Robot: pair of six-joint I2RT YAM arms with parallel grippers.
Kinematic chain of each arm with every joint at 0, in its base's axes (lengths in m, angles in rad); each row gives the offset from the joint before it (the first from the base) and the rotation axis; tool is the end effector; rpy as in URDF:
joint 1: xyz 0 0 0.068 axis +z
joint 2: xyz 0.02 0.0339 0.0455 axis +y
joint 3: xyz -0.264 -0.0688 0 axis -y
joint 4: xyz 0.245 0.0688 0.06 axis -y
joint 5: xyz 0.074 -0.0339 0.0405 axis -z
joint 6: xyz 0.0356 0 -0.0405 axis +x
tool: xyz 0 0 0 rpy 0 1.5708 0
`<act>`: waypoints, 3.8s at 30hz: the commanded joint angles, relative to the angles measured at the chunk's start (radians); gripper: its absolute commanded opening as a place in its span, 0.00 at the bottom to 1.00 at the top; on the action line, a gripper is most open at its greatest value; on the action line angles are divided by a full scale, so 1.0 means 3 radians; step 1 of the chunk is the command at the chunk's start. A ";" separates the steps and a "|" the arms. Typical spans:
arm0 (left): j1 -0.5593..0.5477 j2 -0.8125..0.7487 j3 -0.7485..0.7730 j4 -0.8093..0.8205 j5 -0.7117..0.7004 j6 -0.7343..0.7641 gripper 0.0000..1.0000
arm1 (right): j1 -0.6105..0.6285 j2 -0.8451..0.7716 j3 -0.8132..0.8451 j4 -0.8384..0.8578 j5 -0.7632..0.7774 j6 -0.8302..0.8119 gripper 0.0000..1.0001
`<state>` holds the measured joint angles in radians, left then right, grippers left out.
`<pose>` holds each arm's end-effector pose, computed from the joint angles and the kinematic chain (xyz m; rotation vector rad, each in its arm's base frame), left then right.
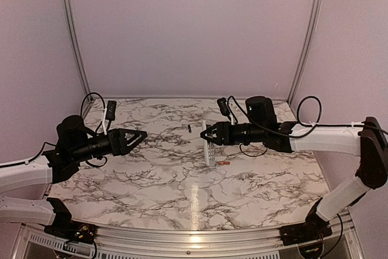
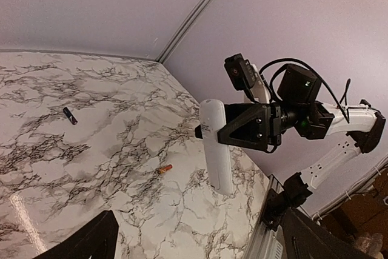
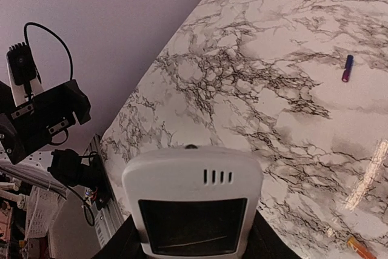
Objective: Load the batteries into the remote control
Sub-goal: Pass from the right arm to the left, then pass from the left arm to the right, then remove the battery cover from the remote control.
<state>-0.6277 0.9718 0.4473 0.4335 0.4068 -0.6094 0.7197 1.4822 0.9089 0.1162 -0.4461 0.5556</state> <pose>0.1694 -0.1403 0.2511 0.3529 1.7841 -1.2464 0.2382 0.2292 0.2471 -0.4888 2.1623 1.2136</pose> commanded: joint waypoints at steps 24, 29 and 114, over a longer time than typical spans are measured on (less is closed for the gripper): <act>-0.0938 0.0773 0.0406 0.1049 0.0297 0.0163 0.89 | 0.0668 0.0860 0.0822 0.2587 -0.1033 0.0941 0.34; -0.0941 0.0811 0.0414 0.1111 0.0188 0.0106 0.72 | 0.0677 0.0859 0.0805 0.2647 -0.1043 0.0983 0.34; -0.1199 -0.0160 0.0814 -0.1394 -0.1818 0.1457 0.99 | 0.0288 0.0447 0.1062 -0.0015 -0.0944 -0.0034 0.03</act>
<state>-0.9894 0.9630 0.7395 0.0685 -0.1024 -0.2489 0.8082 1.6745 1.2301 0.0895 -0.6167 0.5785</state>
